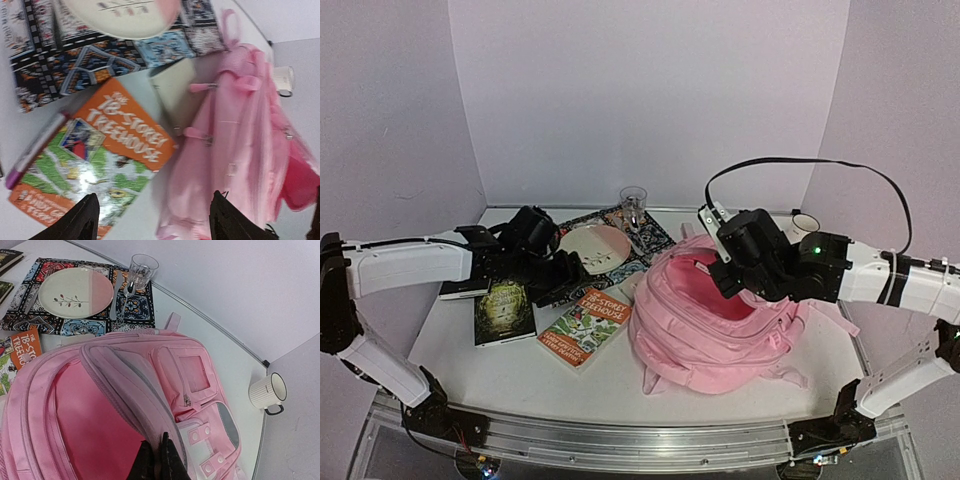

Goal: Pack the student bag
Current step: Pick up the pen from the upper front pocket of the bag.

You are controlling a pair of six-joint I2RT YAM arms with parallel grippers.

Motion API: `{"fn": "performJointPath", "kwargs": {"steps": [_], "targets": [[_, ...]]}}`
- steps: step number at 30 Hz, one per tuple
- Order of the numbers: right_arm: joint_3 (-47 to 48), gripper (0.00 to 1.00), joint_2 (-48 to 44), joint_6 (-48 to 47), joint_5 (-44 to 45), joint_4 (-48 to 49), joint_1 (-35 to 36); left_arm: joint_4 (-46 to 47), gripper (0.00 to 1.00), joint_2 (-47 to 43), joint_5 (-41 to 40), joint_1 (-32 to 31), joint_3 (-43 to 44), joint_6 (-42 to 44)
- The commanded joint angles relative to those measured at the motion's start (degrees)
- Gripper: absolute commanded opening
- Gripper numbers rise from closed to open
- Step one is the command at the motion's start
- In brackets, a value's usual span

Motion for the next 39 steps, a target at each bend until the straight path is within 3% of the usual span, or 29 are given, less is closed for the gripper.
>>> {"fn": "performJointPath", "kwargs": {"steps": [1,9,18,32,39], "targets": [[0.51,0.00,-2.87,0.92,4.17,2.32,-0.31,-11.70,0.75,-2.20,-5.19,1.81,-3.04,4.99],[0.81,0.00,-1.69,0.84,3.02,2.27,-0.36,-17.32,0.67,4.61,-10.71,3.87,-1.42,14.21],[0.75,0.00,-2.67,0.80,2.23,2.27,-0.35,-21.18,0.66,15.62,-20.62,4.94,5.15,21.86],[1.00,0.00,-1.96,-0.15,2.77,2.19,-0.38,-21.21,0.67,21.27,-11.84,1.20,7.39,27.40],[2.03,0.00,-0.07,-1.07,2.45,2.18,-0.39,-21.45,0.62,22.64,-13.54,1.56,8.19,29.06]]}}
